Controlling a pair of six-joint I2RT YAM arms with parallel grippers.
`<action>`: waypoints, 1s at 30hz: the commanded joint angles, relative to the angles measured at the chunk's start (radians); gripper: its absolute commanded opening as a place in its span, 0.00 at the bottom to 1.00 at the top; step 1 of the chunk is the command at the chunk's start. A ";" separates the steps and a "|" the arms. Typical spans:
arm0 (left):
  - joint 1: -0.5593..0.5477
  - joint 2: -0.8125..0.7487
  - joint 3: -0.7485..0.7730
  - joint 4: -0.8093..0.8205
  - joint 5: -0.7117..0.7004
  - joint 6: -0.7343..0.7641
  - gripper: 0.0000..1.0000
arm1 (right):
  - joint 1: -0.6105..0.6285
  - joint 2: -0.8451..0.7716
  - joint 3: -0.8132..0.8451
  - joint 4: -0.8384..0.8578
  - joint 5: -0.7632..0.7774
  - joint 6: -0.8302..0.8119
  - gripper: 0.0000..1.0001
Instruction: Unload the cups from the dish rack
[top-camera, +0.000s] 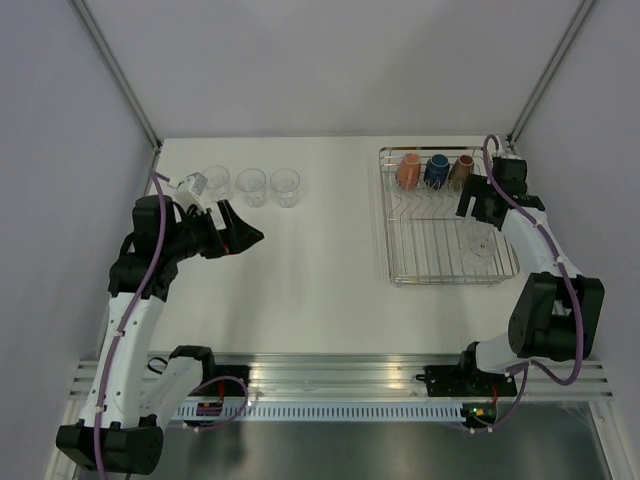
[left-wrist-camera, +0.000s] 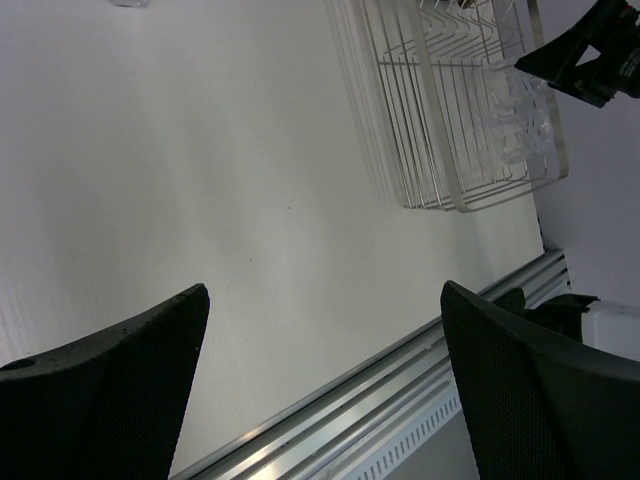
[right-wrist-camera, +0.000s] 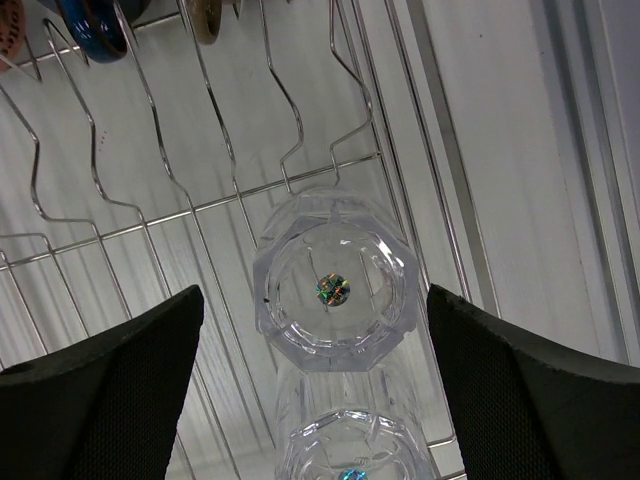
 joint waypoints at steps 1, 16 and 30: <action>-0.002 -0.019 -0.007 0.041 0.079 0.004 0.99 | -0.005 0.036 0.020 0.020 0.005 -0.020 0.95; -0.014 -0.033 0.031 0.029 0.120 0.015 0.99 | -0.015 0.159 0.038 0.063 0.007 -0.003 0.76; -0.014 -0.010 0.034 0.053 0.084 -0.011 0.99 | -0.001 0.036 0.121 0.001 -0.016 0.020 0.33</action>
